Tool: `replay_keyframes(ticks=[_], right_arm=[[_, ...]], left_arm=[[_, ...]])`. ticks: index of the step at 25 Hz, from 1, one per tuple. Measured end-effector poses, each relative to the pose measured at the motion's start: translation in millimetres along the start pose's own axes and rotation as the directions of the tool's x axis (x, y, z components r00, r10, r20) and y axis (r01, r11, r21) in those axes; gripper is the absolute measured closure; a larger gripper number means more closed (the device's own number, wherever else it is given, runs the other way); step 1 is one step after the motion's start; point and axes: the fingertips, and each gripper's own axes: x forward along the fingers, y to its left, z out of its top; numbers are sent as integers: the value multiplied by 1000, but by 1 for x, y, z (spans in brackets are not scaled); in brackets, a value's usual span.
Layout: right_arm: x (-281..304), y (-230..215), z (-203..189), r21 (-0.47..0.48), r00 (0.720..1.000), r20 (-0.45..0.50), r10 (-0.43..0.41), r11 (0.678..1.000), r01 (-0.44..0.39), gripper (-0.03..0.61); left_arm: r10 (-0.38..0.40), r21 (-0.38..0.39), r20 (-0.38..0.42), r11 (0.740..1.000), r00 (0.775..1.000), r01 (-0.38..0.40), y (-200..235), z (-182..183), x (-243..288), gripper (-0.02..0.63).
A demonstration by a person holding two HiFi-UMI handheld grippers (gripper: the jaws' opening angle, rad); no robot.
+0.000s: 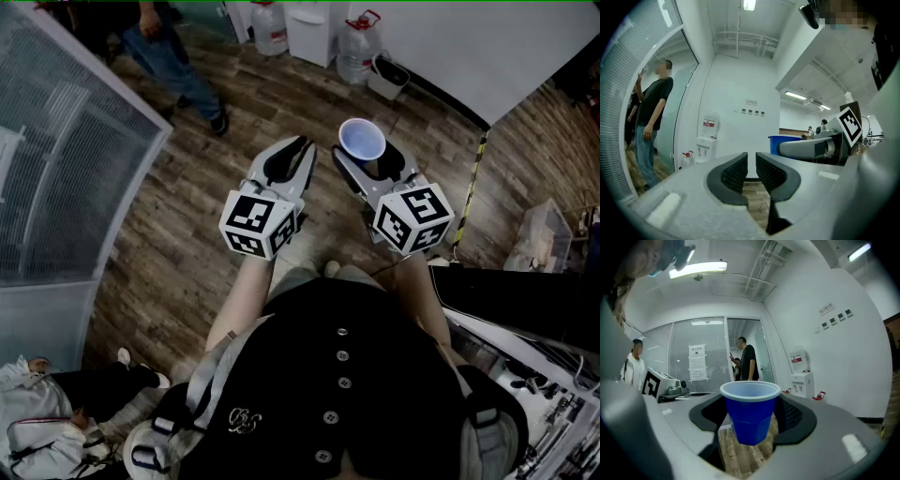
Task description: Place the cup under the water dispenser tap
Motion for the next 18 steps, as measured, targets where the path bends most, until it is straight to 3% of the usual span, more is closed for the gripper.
replay_keyframes(ticks=[18], right_arm=[[9,6,-1,28,1000,5,16,999,-16,278]], left_arm=[[-6,-6,-2,1000,1000,6,7,-2,-2,566]])
